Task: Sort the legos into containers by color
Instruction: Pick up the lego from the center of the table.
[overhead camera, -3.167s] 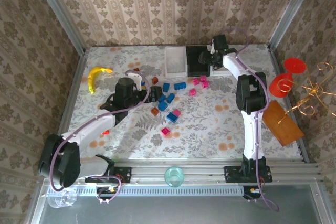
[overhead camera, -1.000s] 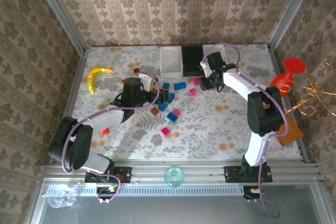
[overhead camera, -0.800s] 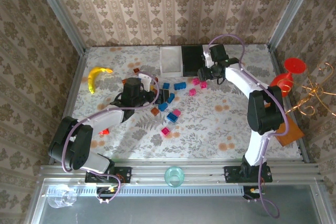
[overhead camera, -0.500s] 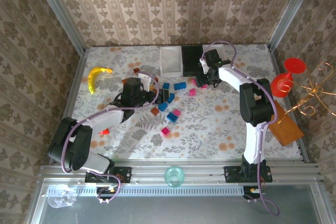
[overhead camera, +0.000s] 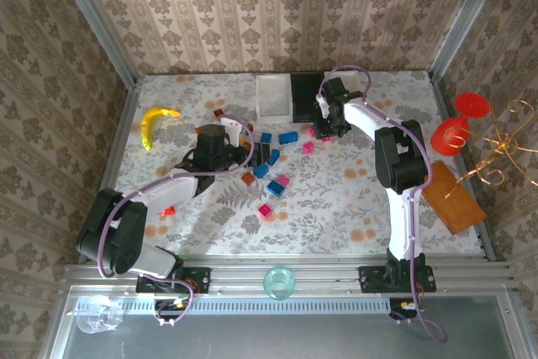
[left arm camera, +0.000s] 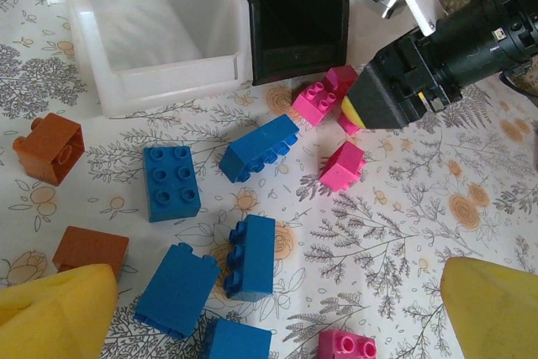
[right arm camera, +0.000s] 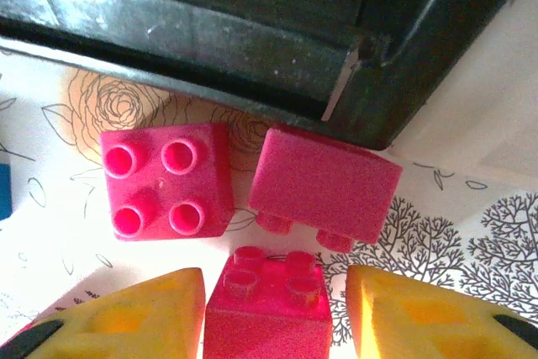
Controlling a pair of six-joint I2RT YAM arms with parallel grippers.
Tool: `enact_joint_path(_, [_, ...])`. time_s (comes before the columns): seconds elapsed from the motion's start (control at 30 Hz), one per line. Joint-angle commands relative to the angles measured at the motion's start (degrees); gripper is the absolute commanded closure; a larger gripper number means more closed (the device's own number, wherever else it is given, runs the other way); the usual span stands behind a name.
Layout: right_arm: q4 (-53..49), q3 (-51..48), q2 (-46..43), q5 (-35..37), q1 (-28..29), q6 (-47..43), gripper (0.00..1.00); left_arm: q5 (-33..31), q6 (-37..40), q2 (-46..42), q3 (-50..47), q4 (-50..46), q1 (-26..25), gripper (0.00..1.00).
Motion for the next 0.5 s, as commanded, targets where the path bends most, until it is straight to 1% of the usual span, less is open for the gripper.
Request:
enact_joint_path(0.0, [-2.9, 0.7, 0.8, -0.5, 0.4, 0.4, 0.53, -0.8, 0.0, -1.8, 0.4, -0.6, 0.3, 0.0])
enact_joint_path(0.2, [-3.0, 0.0, -1.9, -1.8, 0.4, 0.6, 0.61, -0.7, 0.0, -1.3, 0.9, -0.9, 0.5, 0.0])
enact_joint_path(0.37, [-0.3, -2.4, -10.7, -2.2, 0.0, 1.8, 0.64, -0.3, -0.3, -1.6, 1.6, -1.5, 0.5, 0.0])
enact_joint_path(0.47, [3.2, -2.3, -14.7, -0.3, -0.1, 3.2, 0.65, 0.1, -0.6, -1.8, 1.9, -1.4, 0.5, 0.0])
